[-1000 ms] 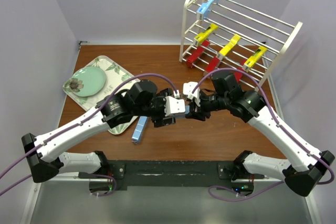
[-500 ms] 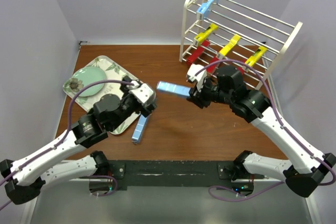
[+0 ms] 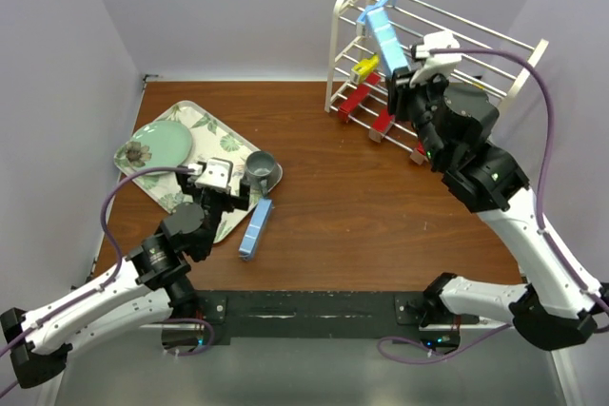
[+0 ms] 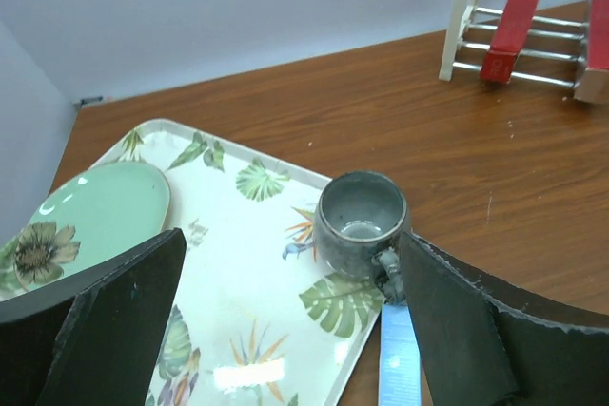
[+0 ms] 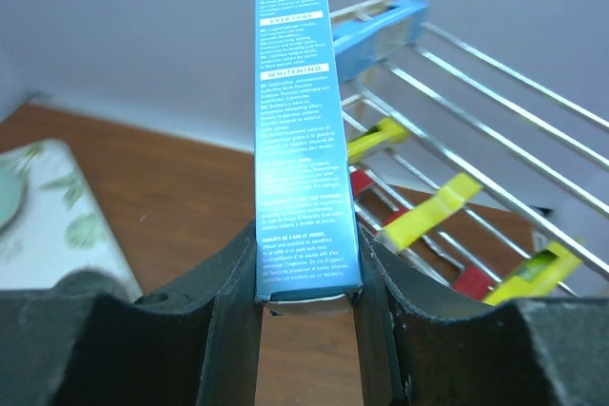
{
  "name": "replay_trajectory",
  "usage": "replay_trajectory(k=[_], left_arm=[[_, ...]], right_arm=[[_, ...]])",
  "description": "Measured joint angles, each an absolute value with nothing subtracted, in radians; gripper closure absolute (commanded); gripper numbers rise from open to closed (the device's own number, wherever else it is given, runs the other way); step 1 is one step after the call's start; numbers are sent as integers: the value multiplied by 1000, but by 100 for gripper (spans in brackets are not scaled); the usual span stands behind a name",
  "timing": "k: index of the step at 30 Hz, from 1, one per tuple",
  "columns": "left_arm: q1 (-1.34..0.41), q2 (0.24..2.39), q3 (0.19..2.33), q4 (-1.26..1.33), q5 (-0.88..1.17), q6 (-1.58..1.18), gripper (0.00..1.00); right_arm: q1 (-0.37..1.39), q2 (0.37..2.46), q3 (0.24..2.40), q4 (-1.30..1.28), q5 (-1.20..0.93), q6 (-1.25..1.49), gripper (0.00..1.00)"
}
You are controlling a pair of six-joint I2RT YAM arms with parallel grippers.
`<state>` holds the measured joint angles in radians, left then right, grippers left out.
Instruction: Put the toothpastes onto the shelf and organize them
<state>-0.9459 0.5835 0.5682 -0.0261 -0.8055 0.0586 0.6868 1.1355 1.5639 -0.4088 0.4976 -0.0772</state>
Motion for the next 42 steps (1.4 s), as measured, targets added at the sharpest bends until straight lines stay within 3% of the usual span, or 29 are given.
replay_trajectory(k=[6,11,28,42], left_arm=[[-944,599,527,-25,-872,8,0],[-944,610,513,-27,-905,-7,0],[-944,625,496,-12,-928,13,0],[-944,632,495,-7,-915,20,1]], right_arm=[[682,1294,1693,-313,817,-80,100],[650,1459,1825,-294,944,-77,99],[512,1833,2151,-513,1015,143,94],[476,1865,2149,-566,1086,247,86]])
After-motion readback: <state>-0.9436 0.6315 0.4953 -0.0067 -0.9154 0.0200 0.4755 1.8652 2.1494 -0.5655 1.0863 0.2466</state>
